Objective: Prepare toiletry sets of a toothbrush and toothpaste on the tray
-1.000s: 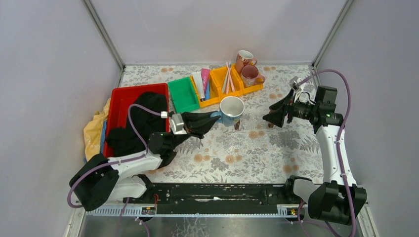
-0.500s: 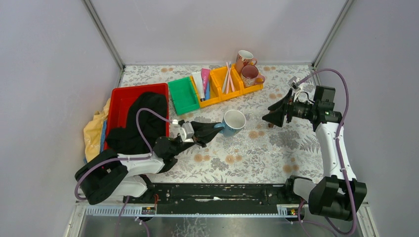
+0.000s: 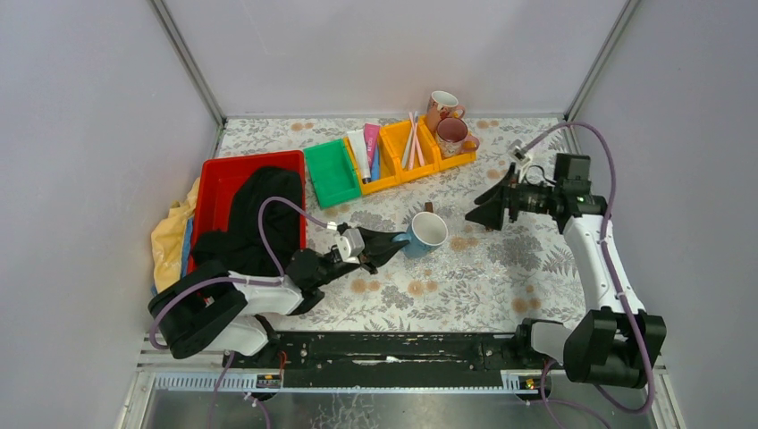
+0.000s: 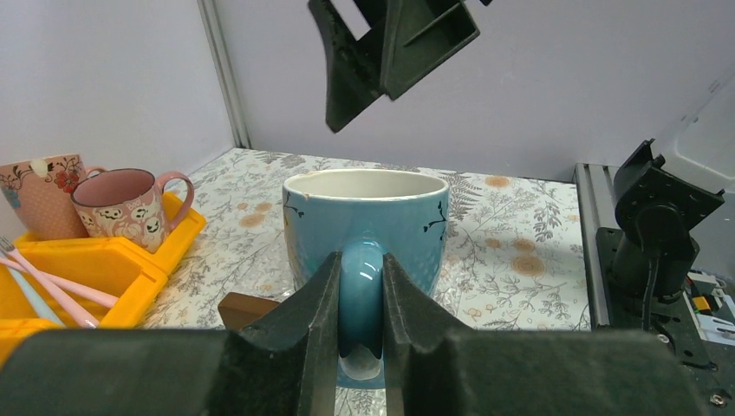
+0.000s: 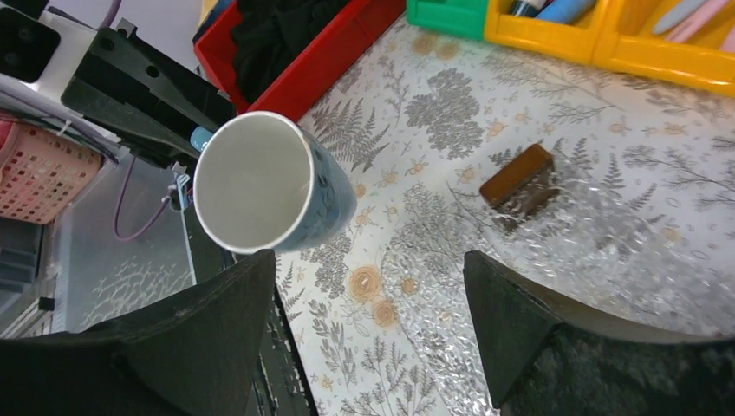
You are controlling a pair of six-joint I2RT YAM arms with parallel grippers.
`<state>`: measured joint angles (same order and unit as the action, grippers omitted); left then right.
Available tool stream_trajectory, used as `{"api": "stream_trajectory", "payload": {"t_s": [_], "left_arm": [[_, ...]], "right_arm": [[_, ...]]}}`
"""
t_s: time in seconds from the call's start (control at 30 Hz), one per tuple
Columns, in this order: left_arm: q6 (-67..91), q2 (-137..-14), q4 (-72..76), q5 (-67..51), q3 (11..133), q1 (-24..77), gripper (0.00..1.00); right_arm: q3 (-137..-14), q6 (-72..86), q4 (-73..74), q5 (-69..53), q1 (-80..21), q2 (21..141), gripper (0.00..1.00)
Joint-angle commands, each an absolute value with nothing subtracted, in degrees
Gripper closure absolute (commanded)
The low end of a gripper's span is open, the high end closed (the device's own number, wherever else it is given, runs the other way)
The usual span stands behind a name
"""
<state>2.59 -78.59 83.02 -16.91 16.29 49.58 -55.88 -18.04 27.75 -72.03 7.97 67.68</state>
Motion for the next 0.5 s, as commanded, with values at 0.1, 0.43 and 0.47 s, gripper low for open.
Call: {"api": "stream_trajectory", "payload": {"t_s": [0.1, 0.43, 0.47], "left_arm": [[-1.0, -77.9, 91.8, -16.0, 16.1, 50.8, 1.00], [-2.2, -77.4, 91.7, -14.4, 14.7, 52.3, 1.00], [-2.3, -77.3, 91.7, -14.2, 14.6, 52.4, 1.00]], "right_arm": [[-64.6, -23.2, 38.4, -58.9, -3.6, 72.6, 0.14], [-70.9, -23.9, 45.4, -48.3, -14.4, 76.5, 0.17], [-71.2, -23.6, 45.5, -46.6, -15.4, 76.8, 0.18]]}}
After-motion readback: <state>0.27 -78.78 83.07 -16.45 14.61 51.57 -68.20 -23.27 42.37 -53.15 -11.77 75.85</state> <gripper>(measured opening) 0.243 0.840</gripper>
